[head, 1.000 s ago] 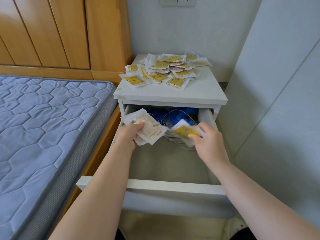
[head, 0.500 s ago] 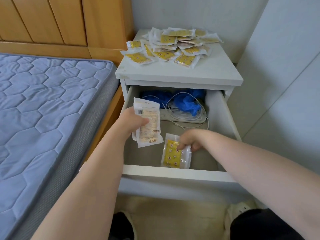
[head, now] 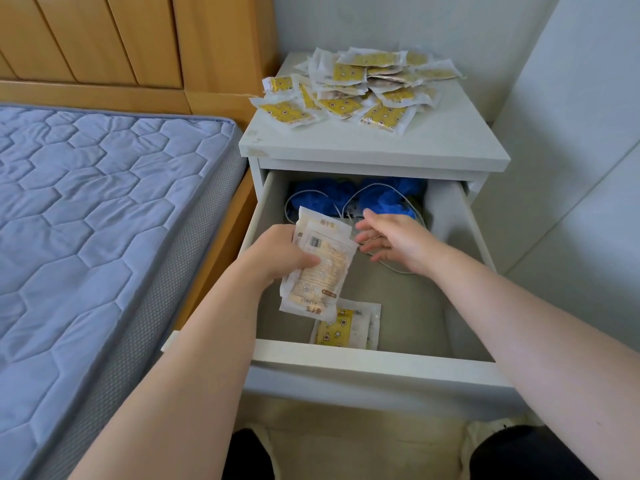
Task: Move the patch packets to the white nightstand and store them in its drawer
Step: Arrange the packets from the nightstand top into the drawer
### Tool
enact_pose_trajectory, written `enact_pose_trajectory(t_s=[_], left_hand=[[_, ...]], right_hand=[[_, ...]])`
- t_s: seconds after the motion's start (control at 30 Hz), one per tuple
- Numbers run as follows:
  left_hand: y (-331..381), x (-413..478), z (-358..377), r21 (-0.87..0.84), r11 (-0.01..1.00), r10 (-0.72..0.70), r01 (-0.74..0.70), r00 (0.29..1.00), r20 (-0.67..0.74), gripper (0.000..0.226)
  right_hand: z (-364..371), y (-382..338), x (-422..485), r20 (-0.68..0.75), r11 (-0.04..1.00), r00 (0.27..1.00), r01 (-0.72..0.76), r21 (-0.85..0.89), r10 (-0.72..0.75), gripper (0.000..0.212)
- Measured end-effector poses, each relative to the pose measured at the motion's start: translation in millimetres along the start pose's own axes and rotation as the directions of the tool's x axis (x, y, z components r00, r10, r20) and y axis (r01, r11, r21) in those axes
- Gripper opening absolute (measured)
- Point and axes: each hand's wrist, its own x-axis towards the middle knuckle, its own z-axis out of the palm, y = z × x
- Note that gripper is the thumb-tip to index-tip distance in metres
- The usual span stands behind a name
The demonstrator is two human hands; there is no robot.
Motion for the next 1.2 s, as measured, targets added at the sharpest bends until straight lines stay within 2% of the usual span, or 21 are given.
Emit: enact_pose_trajectory(t_s=[0.03, 0.1, 0.13, 0.27, 0.37, 0.4, 0.47, 0.53, 0.6, 0.67, 0.7, 0.73, 0.77, 0.83, 0.9, 0.93, 1.07, 1.13, 1.2], left_hand=[[1, 0, 0, -0.032, 0.999, 0.008, -0.008, 1.000, -0.002, 0.031], [3, 0, 1, -0.090, 0.996, 0.029, -0.030, 1.000, -0.004, 0.030], [4, -1, 1, -0.115, 0.993, 0.041, -0.040, 0.999, 0.006, 0.030], [7, -4, 1, -0.206, 0.978, 0.036, -0.019, 0.996, 0.080, 0.032], [9, -5, 1, -0.232, 0.972, 0.009, 0.030, 0.986, 0.165, 0.031], [9, -5, 2, -0.229, 0.972, -0.002, 0.044, 0.984, 0.178, 0.029], [9, -6, 2, -0.243, 0.968, -0.024, 0.067, 0.984, 0.174, 0.024], [9, -6, 2, -0.291, 0.952, -0.060, 0.098, 0.989, 0.138, 0.022], [8, -5, 1, -0.331, 0.932, -0.127, 0.147, 0.988, 0.082, 0.025], [8, -4, 0, -0.401, 0.894, -0.205, 0.201, 0.978, 0.034, 0.029], [9, -4, -1, -0.464, 0.855, -0.251, 0.231, 0.968, 0.019, 0.029], [10, -5, -3, -0.543, 0.800, -0.294, 0.255, 0.956, 0.015, 0.028], [10, -5, -4, -0.627, 0.733, -0.319, 0.264, 0.948, 0.027, 0.027], [10, -6, -8, -0.733, 0.623, -0.301, 0.273, 0.949, 0.098, 0.030], [7, -5, -10, -0.742, 0.605, -0.252, 0.289, 0.953, 0.166, 0.047], [6, -3, -10, -0.736, 0.614, -0.243, 0.287, 0.955, 0.169, 0.051], [6, -3, -10, -0.729, 0.613, -0.264, 0.304, 0.949, 0.173, 0.044], [6, -3, -10, -0.727, 0.608, -0.252, 0.319, 0.946, 0.204, 0.037], [5, -2, -9, -0.691, 0.658, -0.272, 0.299, 0.950, 0.153, 0.038]], right_hand=[[-1, -4, -6, 0.081, 0.998, 0.996, -0.036, 0.051, 0.032, 0.028], [4, -6, -13, 0.194, 0.999, 0.980, -0.040, -0.028, 0.045, 0.023], [7, -5, -13, 0.204, 0.998, 0.978, -0.029, -0.053, 0.039, 0.022], [9, -7, -9, 0.084, 1.000, 0.996, 0.006, -0.023, -0.004, 0.015], [6, -5, -8, 0.024, 0.998, 0.999, 0.025, -0.062, -0.024, 0.015], [5, -4, -8, 0.021, 0.995, 0.999, 0.031, -0.098, -0.030, 0.015], [3, -5, -9, -0.004, 0.958, 0.999, 0.039, -0.286, -0.042, 0.019], [-3, -9, -8, -0.134, 0.888, 0.986, 0.025, -0.459, -0.098, 0.029], [-12, -14, -7, -0.342, 0.887, 0.912, 0.050, -0.460, -0.228, 0.030], [-18, -20, -11, -0.511, 0.890, 0.752, 0.221, -0.398, -0.416, 0.036], [-18, -22, -16, -0.535, 0.856, 0.675, 0.325, -0.401, -0.508, 0.037], [-15, -24, -21, -0.505, 0.806, 0.632, 0.407, -0.429, -0.588, 0.036], [-9, -24, -25, -0.421, 0.750, 0.630, 0.461, -0.474, -0.653, 0.032], [5, -21, -29, -0.135, 0.630, 0.707, 0.506, -0.590, -0.694, 0.023], [15, -16, -28, 0.135, 0.477, 0.740, 0.549, -0.686, -0.658, 0.027], [17, -15, -28, 0.211, 0.429, 0.742, 0.567, -0.703, -0.636, 0.028], [18, -22, -34, 0.254, 0.430, 0.745, 0.590, -0.684, -0.617, 0.039], [19, -23, -35, 0.272, 0.454, 0.782, 0.565, -0.689, -0.561, 0.042], [18, -21, -36, 0.273, 0.505, 0.820, 0.535, -0.678, -0.502, 0.043]])
